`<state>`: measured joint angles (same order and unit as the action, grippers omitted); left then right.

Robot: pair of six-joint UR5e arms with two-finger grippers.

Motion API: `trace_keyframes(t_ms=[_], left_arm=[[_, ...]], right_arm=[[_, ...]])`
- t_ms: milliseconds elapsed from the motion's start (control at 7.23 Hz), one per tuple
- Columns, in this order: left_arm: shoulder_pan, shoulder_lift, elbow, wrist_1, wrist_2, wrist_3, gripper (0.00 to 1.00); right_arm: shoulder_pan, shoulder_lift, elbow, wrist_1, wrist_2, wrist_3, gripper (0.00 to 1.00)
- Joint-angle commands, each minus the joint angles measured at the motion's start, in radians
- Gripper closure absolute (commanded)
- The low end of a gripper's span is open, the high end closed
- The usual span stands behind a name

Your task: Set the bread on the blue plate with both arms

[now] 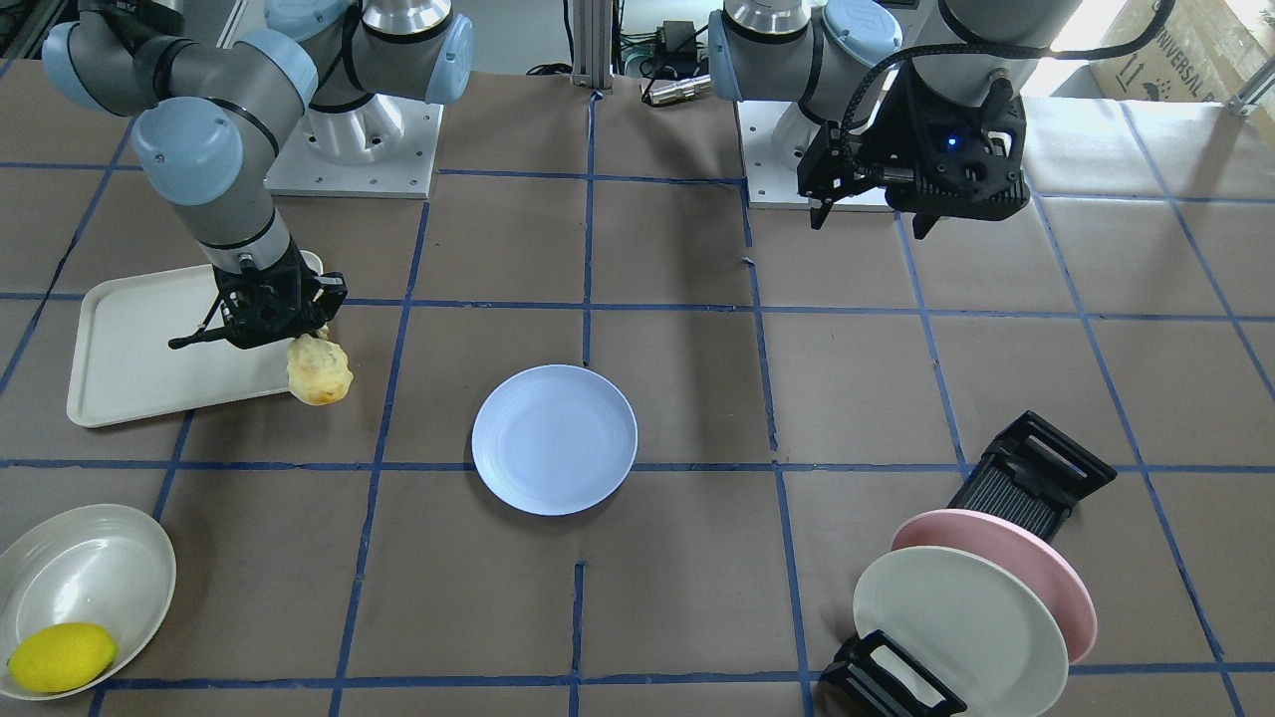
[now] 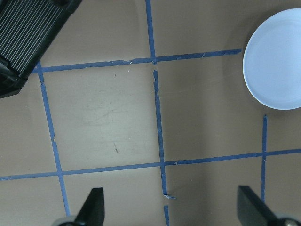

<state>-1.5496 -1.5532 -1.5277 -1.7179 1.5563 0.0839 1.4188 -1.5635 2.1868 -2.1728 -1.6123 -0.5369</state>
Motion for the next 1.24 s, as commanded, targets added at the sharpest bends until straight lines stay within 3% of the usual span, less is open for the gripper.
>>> trace_keyframes(t_ms=[0, 277, 553, 830, 968, 1106], left_arm=[[0.000, -0.007, 0.012, -0.009, 0.008, -0.073, 0.00], [0.000, -0.008, 0.017, -0.009, 0.019, -0.073, 0.00], [0.000, -0.018, 0.017, -0.008, 0.036, -0.075, 0.00], [0.000, -0.016, 0.017, -0.008, 0.039, -0.085, 0.00], [0.000, -0.010, 0.017, -0.006, 0.039, -0.087, 0.00], [0.000, -0.016, 0.017, -0.006, 0.042, -0.087, 0.00]], right_arm=[[0.129, 0.043, -0.171, 0.159, 0.049, 0.147, 0.92], [0.255, 0.159, -0.227, 0.096, 0.142, 0.333, 0.91], [0.411, 0.323, -0.408, 0.096, 0.147, 0.495, 0.90], [0.459, 0.391, -0.459, 0.088, 0.147, 0.557, 0.88], [0.456, 0.407, -0.463, 0.071, 0.146, 0.525, 0.51], [0.444, 0.436, -0.461, -0.059, 0.134, 0.497, 0.01]])
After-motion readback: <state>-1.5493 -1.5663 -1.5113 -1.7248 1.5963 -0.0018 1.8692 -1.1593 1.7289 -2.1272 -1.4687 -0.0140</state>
